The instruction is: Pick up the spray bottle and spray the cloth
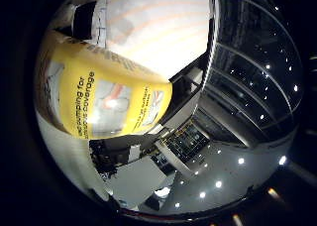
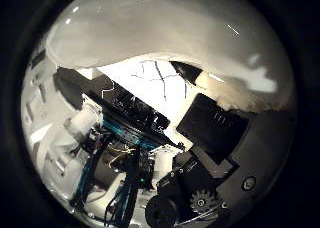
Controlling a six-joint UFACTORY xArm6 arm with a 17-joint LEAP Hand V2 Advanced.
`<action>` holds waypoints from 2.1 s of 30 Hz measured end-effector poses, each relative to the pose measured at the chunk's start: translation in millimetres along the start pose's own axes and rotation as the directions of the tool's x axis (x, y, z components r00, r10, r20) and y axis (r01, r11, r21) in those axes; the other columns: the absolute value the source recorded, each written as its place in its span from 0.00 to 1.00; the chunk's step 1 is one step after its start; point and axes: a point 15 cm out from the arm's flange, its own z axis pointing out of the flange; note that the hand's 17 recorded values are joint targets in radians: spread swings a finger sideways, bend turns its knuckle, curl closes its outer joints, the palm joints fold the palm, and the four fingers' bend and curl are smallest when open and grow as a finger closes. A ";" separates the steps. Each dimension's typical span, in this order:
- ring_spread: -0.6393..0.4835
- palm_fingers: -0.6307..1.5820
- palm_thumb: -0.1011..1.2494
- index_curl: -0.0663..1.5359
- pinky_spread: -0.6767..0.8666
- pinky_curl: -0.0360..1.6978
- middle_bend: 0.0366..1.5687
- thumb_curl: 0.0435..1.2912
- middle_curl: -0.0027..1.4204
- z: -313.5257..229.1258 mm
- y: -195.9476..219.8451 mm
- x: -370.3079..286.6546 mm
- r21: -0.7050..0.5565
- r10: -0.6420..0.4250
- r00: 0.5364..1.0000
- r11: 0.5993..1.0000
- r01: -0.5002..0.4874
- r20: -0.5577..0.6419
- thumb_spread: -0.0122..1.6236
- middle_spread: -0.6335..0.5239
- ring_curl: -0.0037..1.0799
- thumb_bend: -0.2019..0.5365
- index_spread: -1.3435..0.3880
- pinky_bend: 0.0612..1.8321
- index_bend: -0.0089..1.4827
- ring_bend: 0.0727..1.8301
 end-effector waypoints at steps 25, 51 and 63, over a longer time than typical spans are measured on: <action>0.43 0.82 0.88 0.48 0.33 0.86 0.87 0.52 0.43 -118.7 13.0 -47.7 0.336 -0.079 0.851 0.934 -0.118 0.519 0.62 0.49 0.56 0.26 0.67 0.52 0.81 0.80; 0.43 0.82 0.88 0.48 0.34 0.86 0.88 0.54 0.43 -192.4 -127.3 -82.7 0.555 -0.534 0.190 0.691 -0.463 0.824 0.60 0.49 0.56 0.26 0.67 0.52 0.80 0.80; 0.43 0.83 0.87 0.48 0.34 0.86 0.87 0.56 0.42 -141.3 -165.3 -120.1 0.552 -0.548 0.149 0.710 -0.437 0.823 0.59 0.49 0.56 0.25 0.67 0.52 0.80 0.80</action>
